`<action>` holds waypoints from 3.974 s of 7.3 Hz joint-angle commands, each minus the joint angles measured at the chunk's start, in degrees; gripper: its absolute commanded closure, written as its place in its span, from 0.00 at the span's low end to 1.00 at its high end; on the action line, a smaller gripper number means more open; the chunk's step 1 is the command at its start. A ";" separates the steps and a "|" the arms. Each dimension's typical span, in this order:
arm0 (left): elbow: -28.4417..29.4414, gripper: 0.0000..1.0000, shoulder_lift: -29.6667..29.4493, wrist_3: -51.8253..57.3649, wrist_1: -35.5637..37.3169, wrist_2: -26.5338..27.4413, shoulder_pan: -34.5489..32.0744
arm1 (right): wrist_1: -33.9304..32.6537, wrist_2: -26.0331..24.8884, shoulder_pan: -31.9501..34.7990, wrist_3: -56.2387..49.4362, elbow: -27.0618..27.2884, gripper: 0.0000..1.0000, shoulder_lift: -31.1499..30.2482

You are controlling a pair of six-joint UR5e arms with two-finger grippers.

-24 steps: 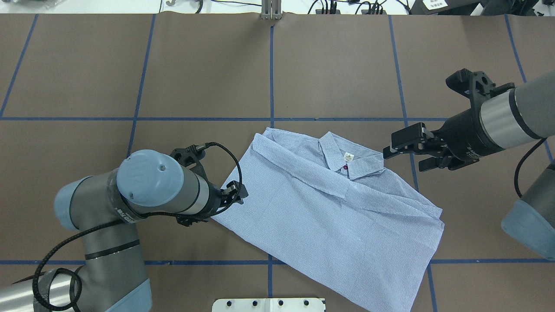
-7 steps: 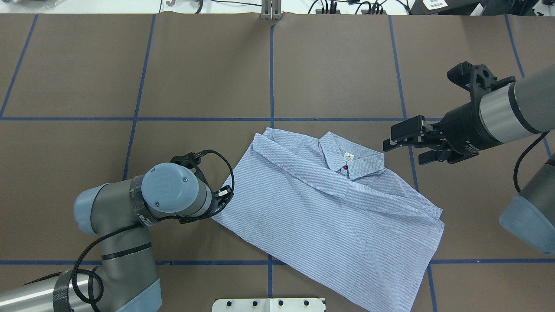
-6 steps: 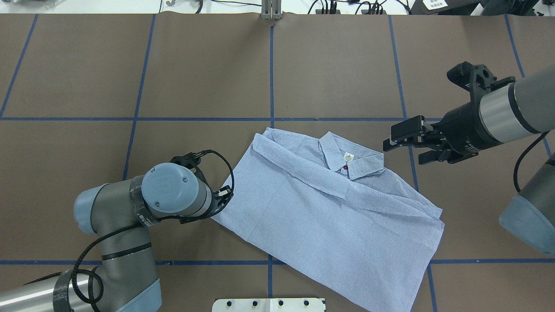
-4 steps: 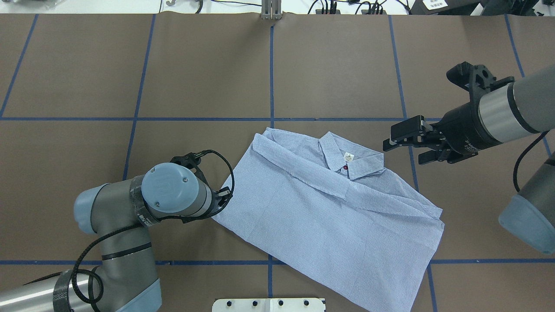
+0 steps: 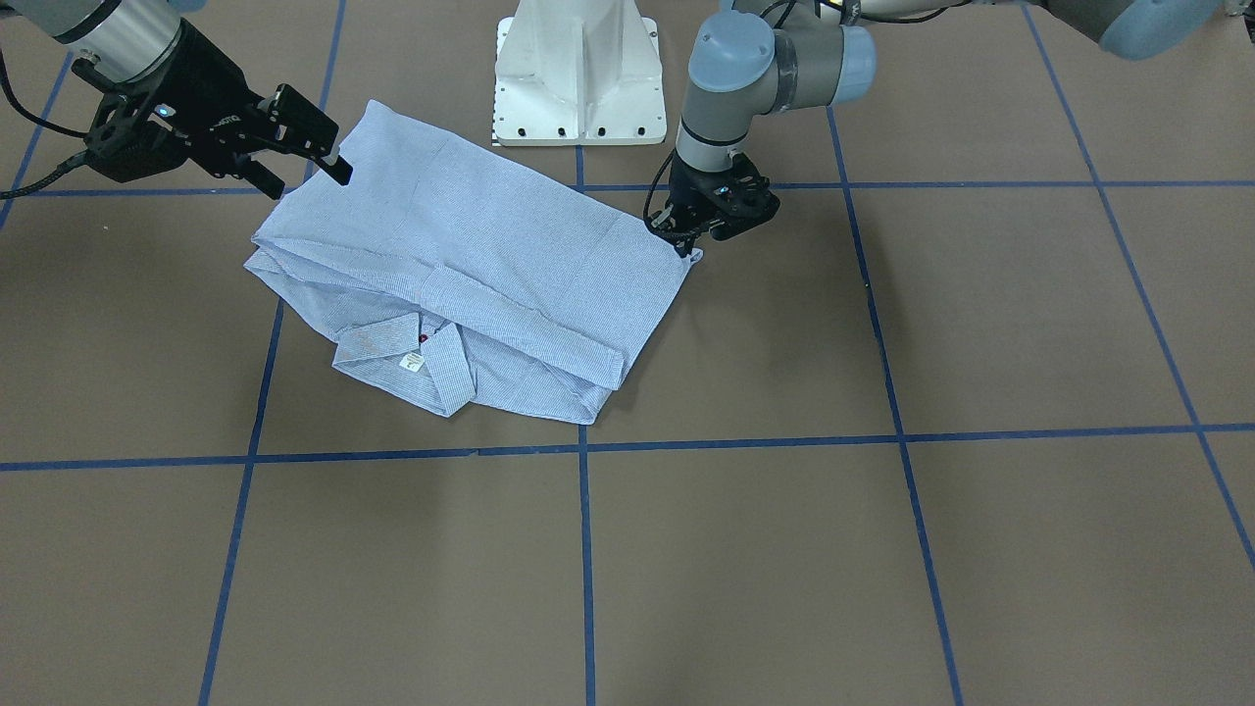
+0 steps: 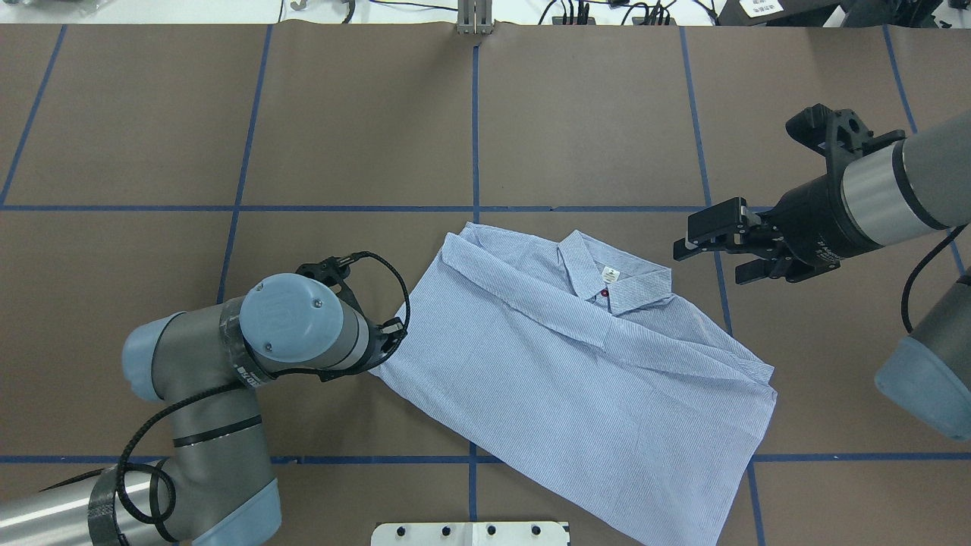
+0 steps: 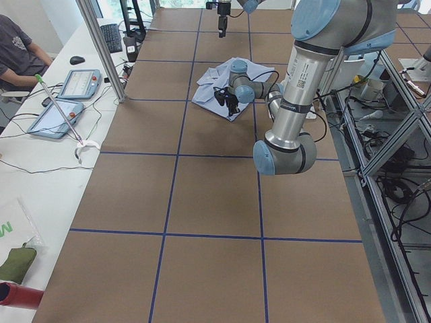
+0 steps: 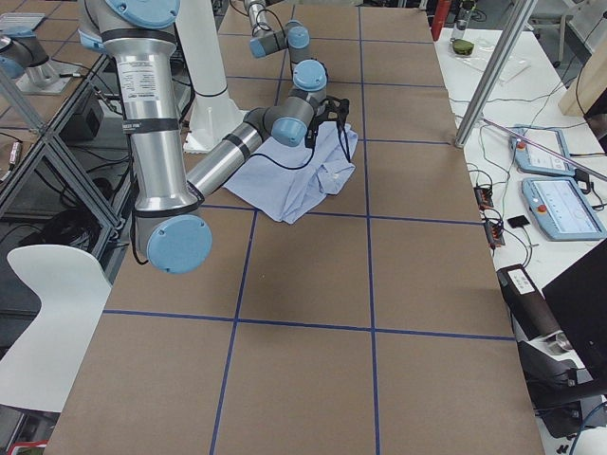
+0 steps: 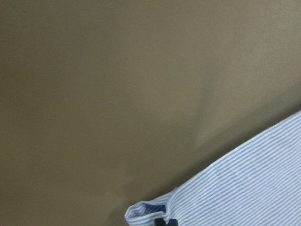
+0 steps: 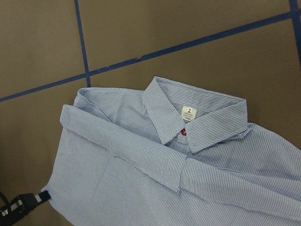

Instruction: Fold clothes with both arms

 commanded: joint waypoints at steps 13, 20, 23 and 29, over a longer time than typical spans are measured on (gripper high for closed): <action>47.32 1.00 -24.08 13.64 -44.22 15.01 -17.37 | 0.05 -0.10 2.96 0.00 0.41 0.00 0.23; 33.68 0.00 -17.18 18.96 -38.63 10.83 -19.66 | -4.84 -15.10 -5.19 -6.06 -2.67 0.00 5.38; 13.97 0.00 -5.73 22.32 -25.37 3.70 -20.27 | -19.54 -24.51 -11.17 -8.77 -12.31 0.00 21.21; 0.21 0.00 5.36 22.78 -20.84 1.04 -20.63 | -19.64 -33.85 -16.19 -21.08 -41.75 0.00 37.39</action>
